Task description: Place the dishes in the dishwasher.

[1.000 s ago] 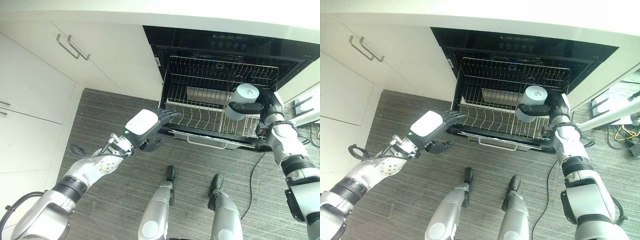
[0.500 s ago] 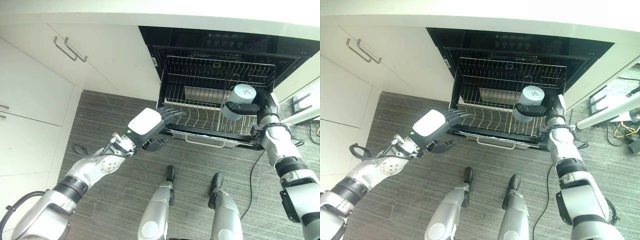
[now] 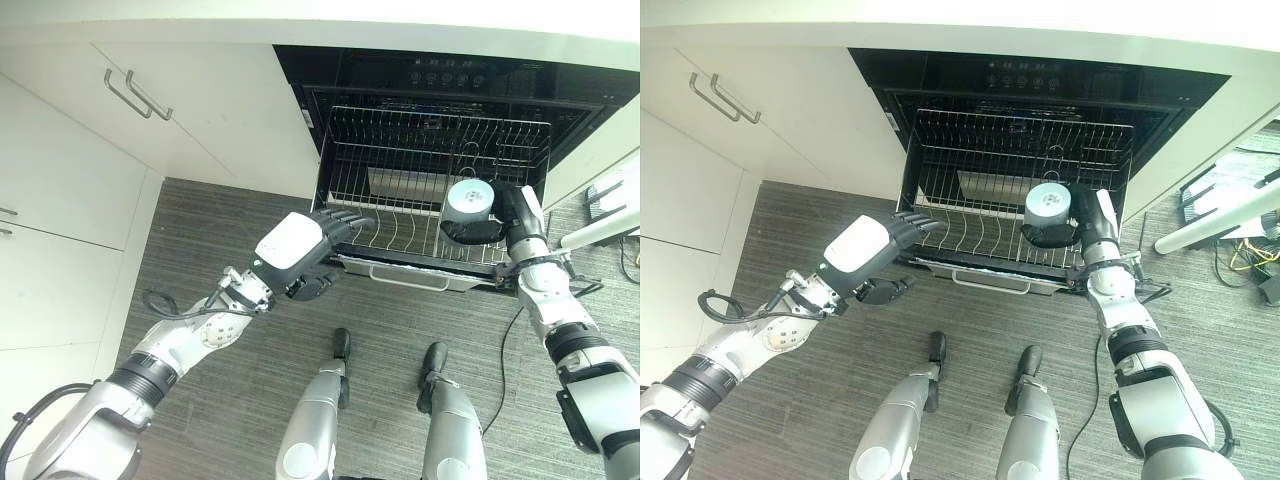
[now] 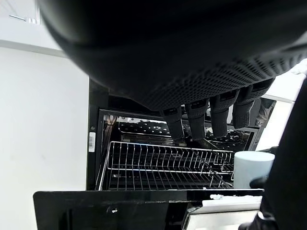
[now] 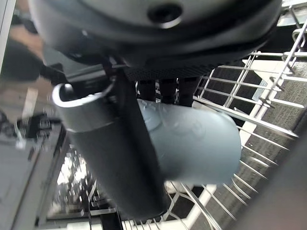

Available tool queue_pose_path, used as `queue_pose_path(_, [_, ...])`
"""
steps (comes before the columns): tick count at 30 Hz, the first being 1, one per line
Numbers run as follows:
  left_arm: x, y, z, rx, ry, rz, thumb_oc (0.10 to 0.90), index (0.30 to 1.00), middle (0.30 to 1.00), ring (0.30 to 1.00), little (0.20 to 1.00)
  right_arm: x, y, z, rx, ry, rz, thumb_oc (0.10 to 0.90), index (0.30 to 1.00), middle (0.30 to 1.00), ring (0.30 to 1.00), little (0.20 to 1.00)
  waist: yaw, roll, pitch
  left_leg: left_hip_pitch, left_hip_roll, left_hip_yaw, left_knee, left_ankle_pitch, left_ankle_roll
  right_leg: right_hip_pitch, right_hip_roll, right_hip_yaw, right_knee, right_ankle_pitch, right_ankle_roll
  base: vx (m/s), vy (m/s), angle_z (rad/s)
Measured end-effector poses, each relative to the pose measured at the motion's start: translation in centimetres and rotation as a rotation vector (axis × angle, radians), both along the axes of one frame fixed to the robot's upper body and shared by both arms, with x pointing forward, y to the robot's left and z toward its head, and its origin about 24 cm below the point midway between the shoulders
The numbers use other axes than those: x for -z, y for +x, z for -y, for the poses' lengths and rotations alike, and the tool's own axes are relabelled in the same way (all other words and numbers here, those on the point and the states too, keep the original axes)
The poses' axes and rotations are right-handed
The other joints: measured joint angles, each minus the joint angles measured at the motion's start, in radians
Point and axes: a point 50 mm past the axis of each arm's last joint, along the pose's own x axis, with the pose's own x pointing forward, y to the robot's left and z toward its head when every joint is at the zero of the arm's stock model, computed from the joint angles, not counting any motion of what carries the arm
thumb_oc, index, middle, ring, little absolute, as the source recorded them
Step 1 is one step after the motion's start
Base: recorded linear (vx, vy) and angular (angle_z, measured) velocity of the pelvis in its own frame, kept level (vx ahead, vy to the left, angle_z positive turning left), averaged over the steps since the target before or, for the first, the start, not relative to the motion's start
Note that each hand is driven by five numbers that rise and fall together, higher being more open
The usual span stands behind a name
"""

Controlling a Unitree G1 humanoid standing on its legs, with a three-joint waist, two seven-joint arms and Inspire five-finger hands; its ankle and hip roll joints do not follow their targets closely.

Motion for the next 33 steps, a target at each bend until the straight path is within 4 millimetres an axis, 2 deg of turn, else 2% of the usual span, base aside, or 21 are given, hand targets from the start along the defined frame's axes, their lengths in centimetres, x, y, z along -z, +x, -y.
queue_pose_path(8, [0.3,-0.1,0.1,0.004,0.018,0.005,0.800,0.900,0.900,0.900,0.900,0.3,0.1,-0.4,0.024,0.011,-0.001,0.800,0.900,0.900,0.900,0.900,0.003,0.000,0.000,-0.004,-0.001,-0.007,-0.001,0.006,-0.004,-0.017,-0.005,-0.001,0.034,-0.021,0.000,0.00,-0.003,0.03])
queue_pose_path(16, [0.3,-0.2,0.3,0.006,0.015,0.006,0.800,0.900,0.900,0.900,0.900,-0.7,0.0,-0.8,0.094,0.173,0.132,0.800,0.900,0.900,0.900,0.900,-0.005,0.007,0.003,-0.010,-0.004,0.010,-0.001,0.007,-0.002,-0.036,-0.010,0.015,0.041,-0.018,-0.001,0.02,0.071,-0.04])
queue_pose_path(25, [1.6,-1.0,0.0,-0.020,0.000,-0.035,0.800,0.900,0.900,0.900,0.900,-1.4,-1.4,-0.7,0.192,0.261,0.302,0.800,0.900,0.900,0.900,0.900,-0.025,0.014,0.005,-0.007,-0.012,0.027,-0.009,0.006,0.002,-0.047,-0.017,0.034,0.043,-0.014,-0.004,0.02,0.063,-0.04])
queue_pose_path(33, [2.3,-1.5,0.2,-0.032,-0.048,-0.054,0.800,0.900,0.900,0.900,0.900,-1.4,-2.1,-0.8,0.153,0.312,0.318,0.800,0.900,0.900,0.900,0.900,-0.040,0.015,0.005,0.004,-0.013,0.041,-0.017,0.008,0.005,-0.049,-0.018,0.043,0.045,-0.013,-0.003,0.01,0.013,-0.04])
